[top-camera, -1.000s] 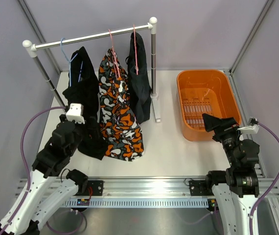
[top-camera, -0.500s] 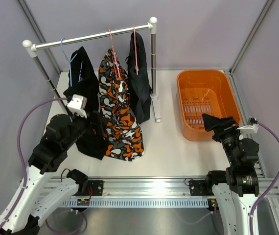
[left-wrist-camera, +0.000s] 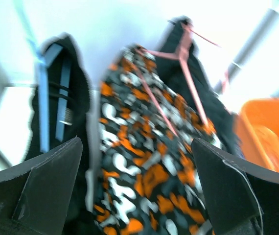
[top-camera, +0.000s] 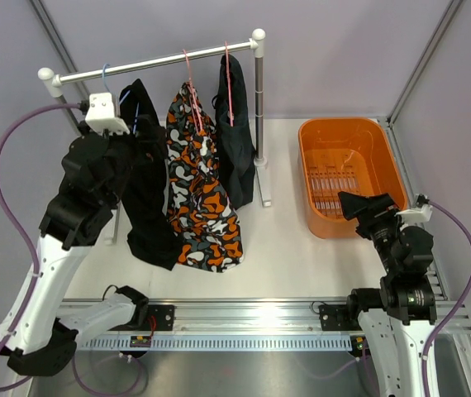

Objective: Remove the shorts from the hanger

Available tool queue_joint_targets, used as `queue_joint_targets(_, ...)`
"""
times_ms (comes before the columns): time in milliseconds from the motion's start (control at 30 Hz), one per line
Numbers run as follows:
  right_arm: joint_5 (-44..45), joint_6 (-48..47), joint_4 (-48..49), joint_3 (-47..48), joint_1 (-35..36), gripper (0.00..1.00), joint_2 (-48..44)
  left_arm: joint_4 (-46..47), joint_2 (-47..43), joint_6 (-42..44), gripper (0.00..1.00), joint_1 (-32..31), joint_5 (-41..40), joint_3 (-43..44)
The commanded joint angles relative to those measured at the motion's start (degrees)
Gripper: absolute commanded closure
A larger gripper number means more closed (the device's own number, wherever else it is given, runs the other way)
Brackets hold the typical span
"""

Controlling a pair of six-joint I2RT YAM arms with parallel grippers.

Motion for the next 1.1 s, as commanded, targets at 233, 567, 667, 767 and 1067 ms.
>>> queue_joint_targets(233,-3.0,-0.6,1.5,1.4,-0.3,0.01,3.0,-5.9,10.4,0.1,0.12,10.6,-4.6,13.3)
queue_joint_targets(567,-3.9,-0.5,2.8,0.7,-0.3,0.00,4.0,0.4,12.8,-2.1,0.22,19.5,4.7,7.8)
queue_joint_targets(667,-4.4,-0.6,2.9,0.6,-0.3,0.00,4.4,0.7,15.4,-3.0,0.28,20.3,5.9,9.1)
queue_joint_targets(767,-4.3,-1.2,2.5,1.2,-0.3,0.00,4.6,2.2,17.5,-3.9,0.30,20.5,5.4,9.0)
queue_joint_targets(1067,-4.0,-3.2,0.0,4.7,-0.3,0.00,5.6,11.4,20.3,-4.1,0.36,21.1,0.4,6.7)
